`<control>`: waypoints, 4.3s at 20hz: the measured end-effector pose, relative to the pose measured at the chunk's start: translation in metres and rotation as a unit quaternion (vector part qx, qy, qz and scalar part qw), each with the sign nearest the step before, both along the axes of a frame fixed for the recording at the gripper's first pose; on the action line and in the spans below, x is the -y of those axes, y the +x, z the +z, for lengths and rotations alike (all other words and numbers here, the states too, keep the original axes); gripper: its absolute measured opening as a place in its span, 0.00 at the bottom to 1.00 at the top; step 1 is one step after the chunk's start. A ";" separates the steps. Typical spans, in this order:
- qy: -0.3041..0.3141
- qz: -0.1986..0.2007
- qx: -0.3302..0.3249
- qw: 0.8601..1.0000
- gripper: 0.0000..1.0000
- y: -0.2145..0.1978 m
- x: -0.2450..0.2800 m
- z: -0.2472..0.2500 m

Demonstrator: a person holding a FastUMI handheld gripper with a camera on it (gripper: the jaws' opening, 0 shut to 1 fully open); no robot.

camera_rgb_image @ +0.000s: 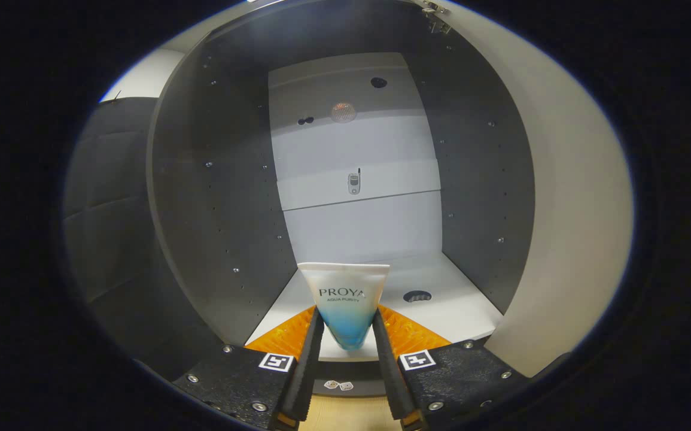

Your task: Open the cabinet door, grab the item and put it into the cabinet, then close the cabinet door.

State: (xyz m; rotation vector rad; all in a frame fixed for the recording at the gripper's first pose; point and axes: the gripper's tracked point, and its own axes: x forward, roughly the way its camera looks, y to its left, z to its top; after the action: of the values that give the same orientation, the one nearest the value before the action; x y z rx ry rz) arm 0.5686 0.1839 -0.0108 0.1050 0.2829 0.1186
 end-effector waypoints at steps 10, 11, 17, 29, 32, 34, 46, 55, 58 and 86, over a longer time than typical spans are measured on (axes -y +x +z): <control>-0.036 -0.010 -0.024 0.999 0.50 0.035 0.001 -0.031; -0.037 -0.008 -0.024 0.999 0.51 0.034 0.001 -0.032; -0.045 -0.009 -0.024 0.999 0.57 0.033 0.000 -0.035; -0.044 -0.015 0.016 0.999 0.94 -0.010 0.010 -0.001; -0.042 -0.013 0.033 0.998 0.93 -0.042 0.015 0.013; -0.044 -0.012 0.044 0.998 0.93 -0.065 0.017 0.021; -0.052 -0.010 0.080 0.995 0.93 -0.197 0.032 0.044; -0.047 -0.014 0.098 0.994 0.93 -0.285 0.058 0.055; -0.045 -0.020 0.101 0.994 0.93 -0.311 0.070 0.057; -0.051 -0.258 0.158 0.952 0.93 -0.374 0.314 0.131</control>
State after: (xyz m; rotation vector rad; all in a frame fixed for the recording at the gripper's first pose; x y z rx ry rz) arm 0.1945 -0.1300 0.1201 0.0531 -0.0646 -0.3982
